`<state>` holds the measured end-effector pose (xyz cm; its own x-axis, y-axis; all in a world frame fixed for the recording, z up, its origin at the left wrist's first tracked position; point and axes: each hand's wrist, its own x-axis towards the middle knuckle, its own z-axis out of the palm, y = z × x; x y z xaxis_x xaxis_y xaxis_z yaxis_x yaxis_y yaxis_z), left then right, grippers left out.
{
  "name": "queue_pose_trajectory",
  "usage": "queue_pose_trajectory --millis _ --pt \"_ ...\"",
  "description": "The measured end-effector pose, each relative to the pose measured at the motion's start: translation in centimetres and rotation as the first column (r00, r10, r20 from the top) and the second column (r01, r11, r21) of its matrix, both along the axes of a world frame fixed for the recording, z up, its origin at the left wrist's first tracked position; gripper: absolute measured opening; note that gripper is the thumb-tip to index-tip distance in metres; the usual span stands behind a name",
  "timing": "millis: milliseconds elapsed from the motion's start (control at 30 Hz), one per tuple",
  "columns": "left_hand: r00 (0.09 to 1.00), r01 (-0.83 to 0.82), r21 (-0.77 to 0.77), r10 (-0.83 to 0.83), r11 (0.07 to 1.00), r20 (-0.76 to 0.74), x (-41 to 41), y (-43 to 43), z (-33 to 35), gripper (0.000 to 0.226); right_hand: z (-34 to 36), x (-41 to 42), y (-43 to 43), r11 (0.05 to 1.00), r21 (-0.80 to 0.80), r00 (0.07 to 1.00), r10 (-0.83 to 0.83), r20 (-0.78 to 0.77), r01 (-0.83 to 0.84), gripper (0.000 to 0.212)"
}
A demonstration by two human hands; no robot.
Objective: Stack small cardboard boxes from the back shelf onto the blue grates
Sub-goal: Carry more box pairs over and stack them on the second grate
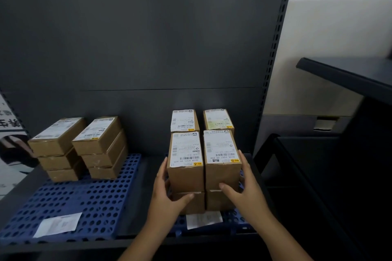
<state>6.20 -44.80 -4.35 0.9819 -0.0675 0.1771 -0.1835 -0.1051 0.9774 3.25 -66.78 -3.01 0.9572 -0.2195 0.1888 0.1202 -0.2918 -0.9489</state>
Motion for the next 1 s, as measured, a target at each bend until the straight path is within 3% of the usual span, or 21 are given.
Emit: queue_pose_trajectory --millis 333,433,600,700,833,1000 --pt "0.999 0.036 0.019 -0.035 0.999 -0.019 0.5 -0.2 -0.1 0.099 -0.4 -0.4 -1.0 1.0 0.007 0.999 0.023 -0.028 -0.023 0.093" --pt "0.998 0.049 -0.028 -0.05 0.998 -0.039 0.3 0.5 0.2 0.1 0.3 -1.3 -1.5 0.997 0.069 0.998 0.049 -0.042 -0.046 0.094" --pt "0.999 0.051 -0.088 -0.052 0.995 -0.012 1.3 3.0 2.0 0.087 3.3 -2.7 -4.3 0.988 0.15 1.0 0.025 -0.012 -0.023 0.079" --pt "0.996 0.071 -0.178 -0.081 0.981 -0.046 4.1 3.6 4.0 0.086 5.6 -1.0 -6.1 0.969 0.244 1.0 0.028 0.007 -0.029 0.083" --pt "0.94 0.19 -0.31 -0.264 0.932 -0.218 8.1 2.3 6.1 0.069 7.2 3.9 -6.1 0.938 0.339 0.974 0.144 -0.176 -0.078 0.076" --pt "0.887 0.324 -0.175 -0.363 0.93 -0.287 11.1 0.3 6.8 0.055 7.7 8.1 -4.7 0.929 0.32 0.929 0.271 -0.253 -0.184 0.055"
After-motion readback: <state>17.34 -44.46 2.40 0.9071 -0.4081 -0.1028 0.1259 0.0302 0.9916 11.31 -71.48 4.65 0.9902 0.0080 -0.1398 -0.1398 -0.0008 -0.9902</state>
